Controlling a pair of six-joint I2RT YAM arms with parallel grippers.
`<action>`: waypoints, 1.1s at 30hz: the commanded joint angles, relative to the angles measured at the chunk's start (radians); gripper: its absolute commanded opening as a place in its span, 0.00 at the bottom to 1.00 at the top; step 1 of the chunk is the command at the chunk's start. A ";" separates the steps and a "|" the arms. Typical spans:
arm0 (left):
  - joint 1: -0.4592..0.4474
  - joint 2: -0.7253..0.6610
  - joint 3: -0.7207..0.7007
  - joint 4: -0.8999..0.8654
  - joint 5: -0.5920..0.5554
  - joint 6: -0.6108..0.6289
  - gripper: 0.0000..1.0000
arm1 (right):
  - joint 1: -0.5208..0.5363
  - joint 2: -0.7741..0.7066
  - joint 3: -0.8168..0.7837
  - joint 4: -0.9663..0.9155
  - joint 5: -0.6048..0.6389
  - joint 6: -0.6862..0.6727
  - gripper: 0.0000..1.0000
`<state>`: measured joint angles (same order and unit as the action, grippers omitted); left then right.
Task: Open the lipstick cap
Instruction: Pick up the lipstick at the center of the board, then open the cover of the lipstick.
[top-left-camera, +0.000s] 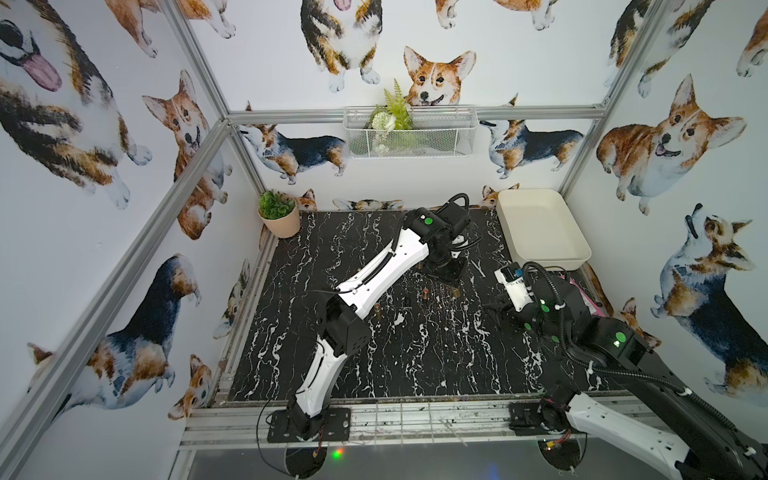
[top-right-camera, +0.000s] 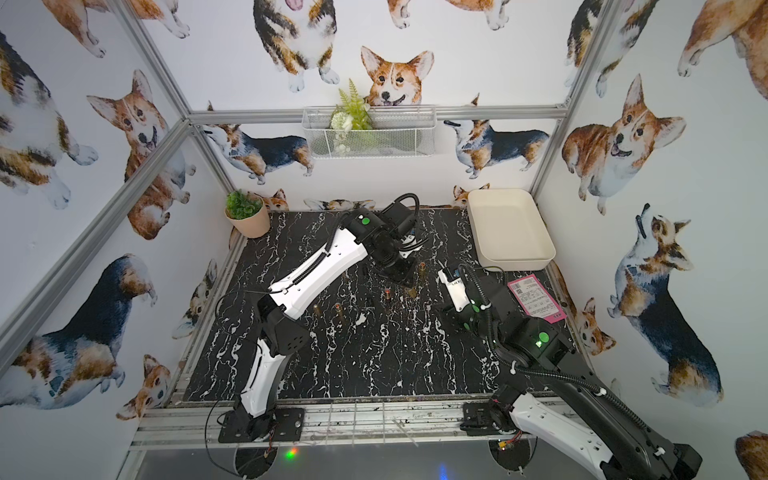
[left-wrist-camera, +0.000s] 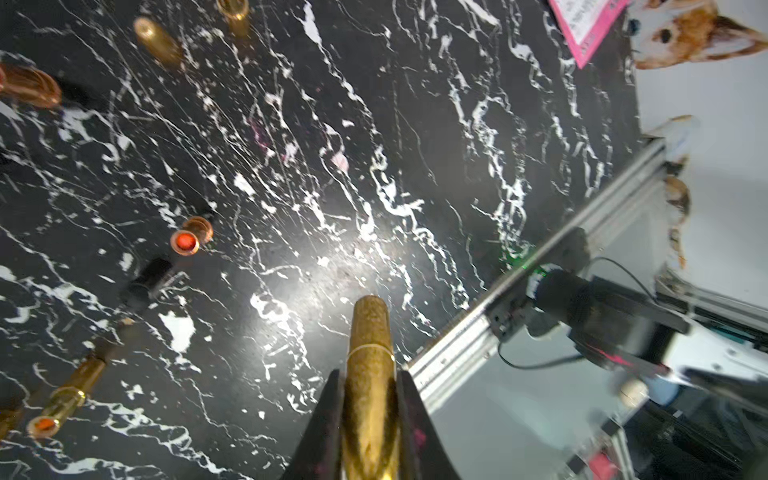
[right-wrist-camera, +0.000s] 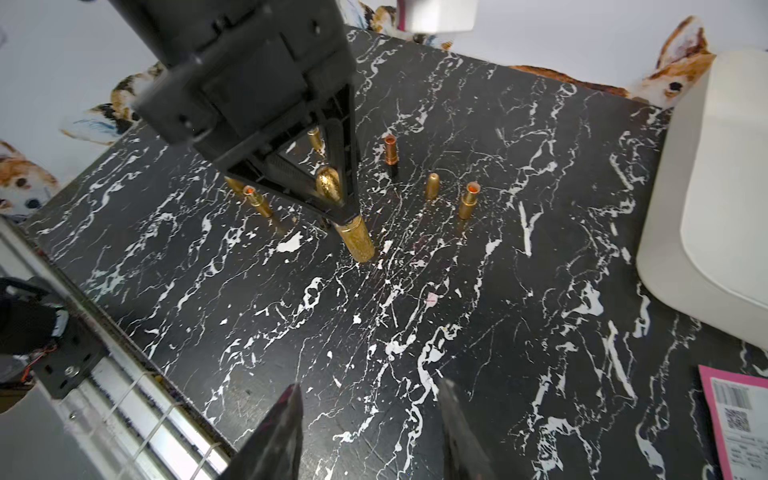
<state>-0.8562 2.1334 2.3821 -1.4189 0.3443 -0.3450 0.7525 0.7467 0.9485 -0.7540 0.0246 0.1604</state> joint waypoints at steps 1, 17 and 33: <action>-0.009 -0.080 -0.050 -0.012 0.169 -0.034 0.13 | 0.000 -0.001 0.024 -0.023 -0.030 -0.049 0.57; -0.012 -0.209 -0.129 0.000 0.314 -0.040 0.13 | -0.001 0.121 0.067 0.063 -0.237 -0.110 0.54; -0.012 -0.204 -0.147 0.010 0.333 -0.043 0.11 | -0.001 0.181 0.087 0.095 -0.281 -0.126 0.39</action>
<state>-0.8688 1.9289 2.2307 -1.3972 0.6586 -0.3893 0.7525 0.9173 1.0225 -0.6884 -0.2424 0.0521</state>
